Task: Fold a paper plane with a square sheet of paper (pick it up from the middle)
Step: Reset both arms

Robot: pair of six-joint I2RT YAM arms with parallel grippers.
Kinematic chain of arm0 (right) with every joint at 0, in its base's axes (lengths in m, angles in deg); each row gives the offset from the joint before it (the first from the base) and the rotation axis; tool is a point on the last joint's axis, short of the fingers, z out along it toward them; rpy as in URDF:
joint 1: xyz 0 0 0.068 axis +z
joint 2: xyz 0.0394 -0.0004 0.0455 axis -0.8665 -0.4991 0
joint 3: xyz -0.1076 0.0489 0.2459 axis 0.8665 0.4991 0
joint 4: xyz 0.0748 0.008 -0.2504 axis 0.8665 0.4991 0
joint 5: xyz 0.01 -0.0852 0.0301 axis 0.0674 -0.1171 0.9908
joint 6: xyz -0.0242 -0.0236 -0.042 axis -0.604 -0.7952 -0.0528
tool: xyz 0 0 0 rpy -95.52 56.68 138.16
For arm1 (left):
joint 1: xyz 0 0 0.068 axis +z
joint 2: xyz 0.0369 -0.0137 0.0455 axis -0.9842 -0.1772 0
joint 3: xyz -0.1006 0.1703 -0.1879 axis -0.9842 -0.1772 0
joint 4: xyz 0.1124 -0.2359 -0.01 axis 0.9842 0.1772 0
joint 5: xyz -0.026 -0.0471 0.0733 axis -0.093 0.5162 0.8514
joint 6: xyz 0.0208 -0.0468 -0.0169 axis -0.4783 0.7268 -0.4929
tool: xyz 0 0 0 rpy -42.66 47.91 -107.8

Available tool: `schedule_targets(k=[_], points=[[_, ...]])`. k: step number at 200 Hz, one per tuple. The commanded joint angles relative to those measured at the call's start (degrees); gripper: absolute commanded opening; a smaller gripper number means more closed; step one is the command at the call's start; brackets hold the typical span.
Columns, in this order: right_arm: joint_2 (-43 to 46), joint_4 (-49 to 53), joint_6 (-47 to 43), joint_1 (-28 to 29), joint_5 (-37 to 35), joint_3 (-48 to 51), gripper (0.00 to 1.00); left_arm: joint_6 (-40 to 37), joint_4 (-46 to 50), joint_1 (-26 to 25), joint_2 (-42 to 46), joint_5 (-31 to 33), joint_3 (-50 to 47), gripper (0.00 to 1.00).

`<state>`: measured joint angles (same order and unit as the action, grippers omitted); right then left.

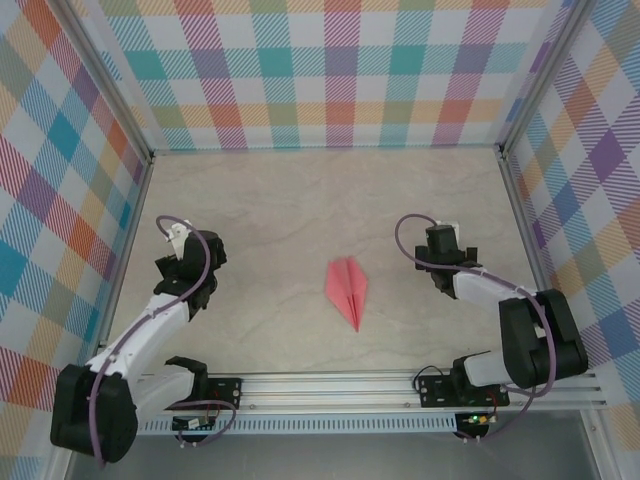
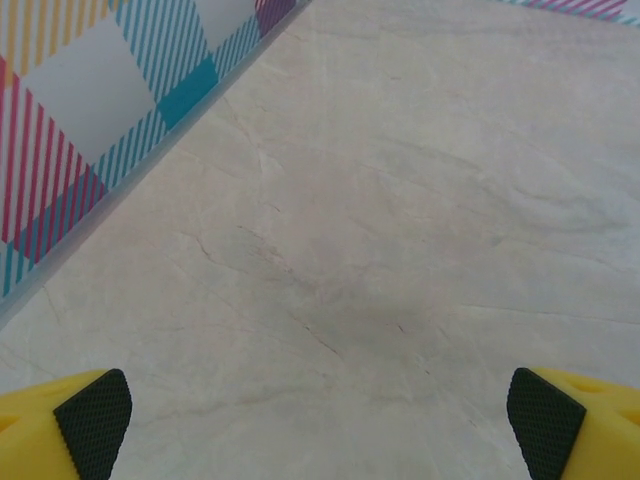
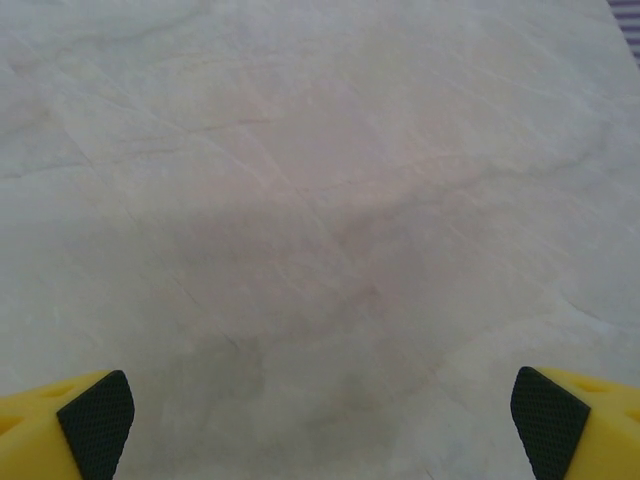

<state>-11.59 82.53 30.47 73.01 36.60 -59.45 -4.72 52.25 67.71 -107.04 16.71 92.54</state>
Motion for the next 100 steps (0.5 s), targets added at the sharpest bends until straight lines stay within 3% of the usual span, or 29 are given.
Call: schedule_targets(k=[1, 39, 53, 71, 100], points=[[-0.17, -19.99, -6.36, -1.42, 8.25, 2.33, 1.00, -10.09, -15.52, 1.91, -6.40, -3.86, -2.87, 1.00], [-1.55, -26.07, -6.74, -7.05, 20.35, 3.14, 1.00, -12.98, -31.15, 4.33, -14.31, -9.67, -5.59, 1.00], [-3.91, -34.10, -5.76, -8.60, 24.23, 5.85, 1.00, -13.99, -38.92, 5.10, -17.13, -12.24, -6.93, 1.00], [-4.58, -35.50, -5.75, -9.43, 26.15, 6.22, 1.00, -13.45, -41.56, 6.15, -19.39, -16.81, -6.29, 1.00], [-5.13, -34.87, -4.79, -10.11, 26.49, 5.67, 1.00, -15.76, -59.18, 6.27, -28.79, -23.58, -10.43, 1.00]])
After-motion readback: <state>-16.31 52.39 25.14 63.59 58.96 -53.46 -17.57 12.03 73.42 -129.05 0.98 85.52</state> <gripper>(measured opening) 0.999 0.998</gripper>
